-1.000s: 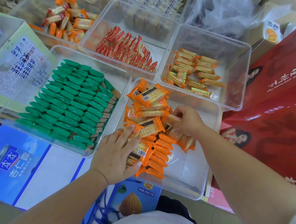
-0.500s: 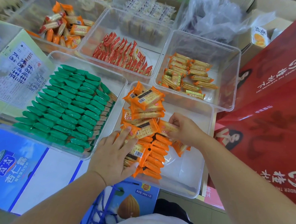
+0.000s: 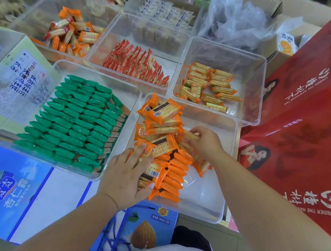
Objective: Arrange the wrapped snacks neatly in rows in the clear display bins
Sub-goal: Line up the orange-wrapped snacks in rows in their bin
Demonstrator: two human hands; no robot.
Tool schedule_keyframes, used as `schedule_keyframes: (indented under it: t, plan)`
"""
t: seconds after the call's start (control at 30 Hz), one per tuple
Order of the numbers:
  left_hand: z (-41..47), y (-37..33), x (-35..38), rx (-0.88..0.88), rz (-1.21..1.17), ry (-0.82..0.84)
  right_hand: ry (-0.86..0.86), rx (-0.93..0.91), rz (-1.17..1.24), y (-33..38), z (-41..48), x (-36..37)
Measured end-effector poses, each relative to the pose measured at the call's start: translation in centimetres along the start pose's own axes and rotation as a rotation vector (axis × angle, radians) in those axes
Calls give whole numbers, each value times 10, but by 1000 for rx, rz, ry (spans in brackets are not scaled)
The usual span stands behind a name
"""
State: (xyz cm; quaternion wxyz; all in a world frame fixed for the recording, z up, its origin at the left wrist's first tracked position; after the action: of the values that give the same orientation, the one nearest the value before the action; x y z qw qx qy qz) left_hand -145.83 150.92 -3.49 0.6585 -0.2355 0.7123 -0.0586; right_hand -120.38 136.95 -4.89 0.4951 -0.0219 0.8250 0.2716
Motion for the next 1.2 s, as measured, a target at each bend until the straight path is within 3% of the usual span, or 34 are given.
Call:
schedule_keyframes:
  t: [0.1, 0.17, 0.27, 0.33, 0.53, 0.8, 0.9, 1.0, 1.2]
  plan:
    - [0, 1, 1, 7, -5, -7, -146, -2, -125, 5, 2, 0]
    - [0, 1, 1, 11, -6, -13, -148, -47, -199, 9, 3, 1]
    - [0, 2, 1, 11, -4, -14, 11, -173, -340, 14, 4, 8]
    - [0, 1, 1, 12, -3, -15, 112, -230, -300, 15, 5, 14]
    - [-1, 1, 0, 8, -2, -14, 272, -279, -519, 11, 13, 22]
    - [0, 0, -1, 2, -5, -1, 509, -255, -374, 7, 13, 9]
    - [0, 0, -1, 1, 0, -6, 485, -256, -405, 10, 6, 15]
    - [-1, 0, -1, -1, 3, -4, 349, -276, -384, 15, -3, 26]
    - [-1, 1, 1, -2, -29, -22, 72, -83, 76, 12, -29, 37]
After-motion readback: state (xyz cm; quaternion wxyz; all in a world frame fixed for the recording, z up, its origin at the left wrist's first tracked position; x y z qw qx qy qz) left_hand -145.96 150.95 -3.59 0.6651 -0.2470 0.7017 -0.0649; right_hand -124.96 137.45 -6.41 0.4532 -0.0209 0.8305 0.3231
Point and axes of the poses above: each hand's wrist, its own z-axis towards the middle knuckle, its own x-axis out of the palm, y = z × x, the point moved 1 cm from there along z, towards the middle knuckle, and after that the axes turned 10 degrees about -z, right-handed, at the moved point
